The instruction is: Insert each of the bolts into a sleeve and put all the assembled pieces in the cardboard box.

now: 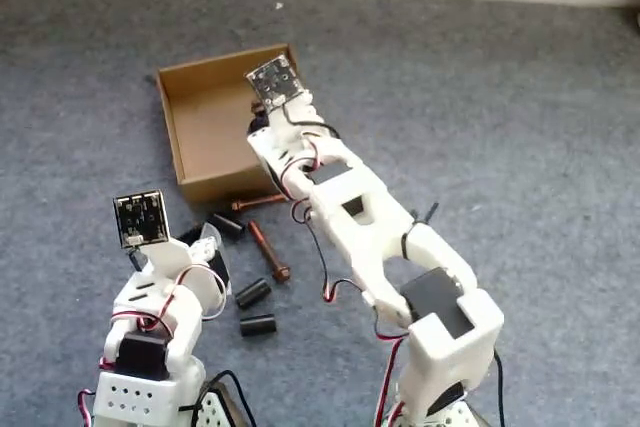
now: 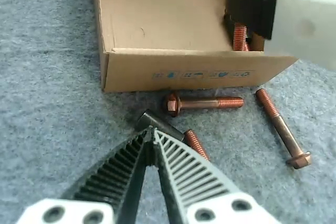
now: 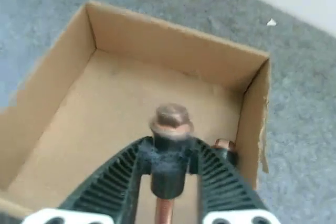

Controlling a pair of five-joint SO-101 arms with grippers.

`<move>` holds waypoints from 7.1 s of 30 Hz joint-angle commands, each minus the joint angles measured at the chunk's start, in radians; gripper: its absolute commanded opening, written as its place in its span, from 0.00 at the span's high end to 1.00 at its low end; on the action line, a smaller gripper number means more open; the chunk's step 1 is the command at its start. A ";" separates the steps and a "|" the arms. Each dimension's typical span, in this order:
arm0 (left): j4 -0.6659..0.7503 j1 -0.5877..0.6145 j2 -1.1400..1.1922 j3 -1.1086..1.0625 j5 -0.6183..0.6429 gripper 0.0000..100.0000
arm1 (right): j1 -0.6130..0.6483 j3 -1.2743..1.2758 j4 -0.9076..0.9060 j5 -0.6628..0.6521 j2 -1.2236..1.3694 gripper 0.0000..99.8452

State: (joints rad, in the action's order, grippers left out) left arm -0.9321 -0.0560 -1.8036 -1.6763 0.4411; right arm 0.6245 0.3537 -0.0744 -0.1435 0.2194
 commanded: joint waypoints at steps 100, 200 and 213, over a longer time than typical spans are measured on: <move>0.028 0.552 -0.010 0.119 -0.466 0.99 | 0.260 -0.728 -1.342 -0.140 0.206 0.99; 0.025 0.487 -0.008 0.110 -0.468 0.99 | -0.056 0.478 -1.050 0.003 -0.972 0.99; -0.272 0.170 0.001 0.357 -0.720 0.92 | -0.323 0.650 -0.734 0.104 -0.997 0.99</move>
State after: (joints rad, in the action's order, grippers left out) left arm -1.1239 0.2340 -1.8036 -1.4262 -0.1864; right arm 0.3560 1.0119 -0.8830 -0.0852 -0.7426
